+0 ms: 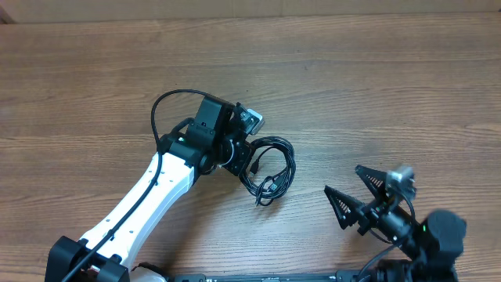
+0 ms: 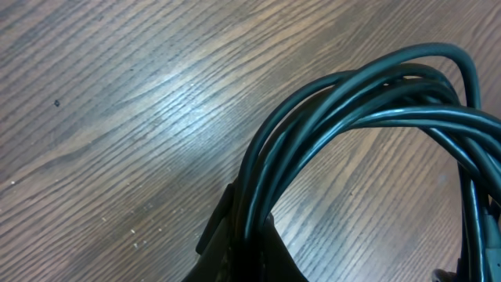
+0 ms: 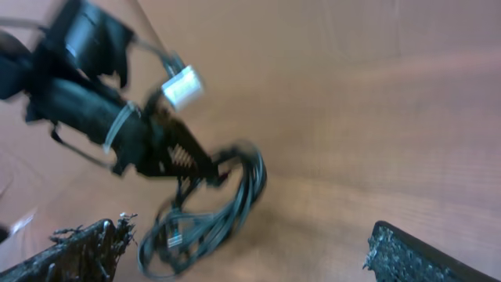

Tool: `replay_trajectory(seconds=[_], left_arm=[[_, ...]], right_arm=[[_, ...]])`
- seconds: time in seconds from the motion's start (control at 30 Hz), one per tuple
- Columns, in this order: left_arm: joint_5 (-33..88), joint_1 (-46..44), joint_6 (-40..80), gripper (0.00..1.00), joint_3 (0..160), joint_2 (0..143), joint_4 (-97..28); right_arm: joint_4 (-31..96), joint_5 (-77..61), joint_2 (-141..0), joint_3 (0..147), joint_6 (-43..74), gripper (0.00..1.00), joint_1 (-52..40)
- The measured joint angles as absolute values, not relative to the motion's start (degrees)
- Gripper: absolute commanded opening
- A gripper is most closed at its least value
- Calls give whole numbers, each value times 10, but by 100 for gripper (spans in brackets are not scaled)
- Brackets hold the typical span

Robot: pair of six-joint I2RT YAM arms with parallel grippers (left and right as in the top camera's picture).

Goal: Untangle cables
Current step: 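Move the right gripper toward the coil held by the left gripper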

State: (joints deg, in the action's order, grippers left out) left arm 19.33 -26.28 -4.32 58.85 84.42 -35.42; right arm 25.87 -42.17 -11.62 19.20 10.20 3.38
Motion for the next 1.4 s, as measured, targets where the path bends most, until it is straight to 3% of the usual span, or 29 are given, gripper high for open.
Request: replay_trajectory(seconds=[0.33, 0.67, 0.9, 1.33, 1.4], left_arm=[[181, -263, -43, 4, 588, 844, -374], [173, -263, -46, 4, 588, 844, -410], [171, -263, -54, 4, 588, 844, -439], [176, -263, -100, 4, 588, 844, -441], [176, -263, -107, 4, 588, 844, -444]], right_arm=[[392, -437, -392, 340, -25, 100, -18], [411, -364, -585, 440, -95, 100, -205], [363, -292, -636, 441, -103, 100, -276], [296, -263, -642, 441, -105, 100, -282], [295, -274, -642, 441, -105, 95, -282]])
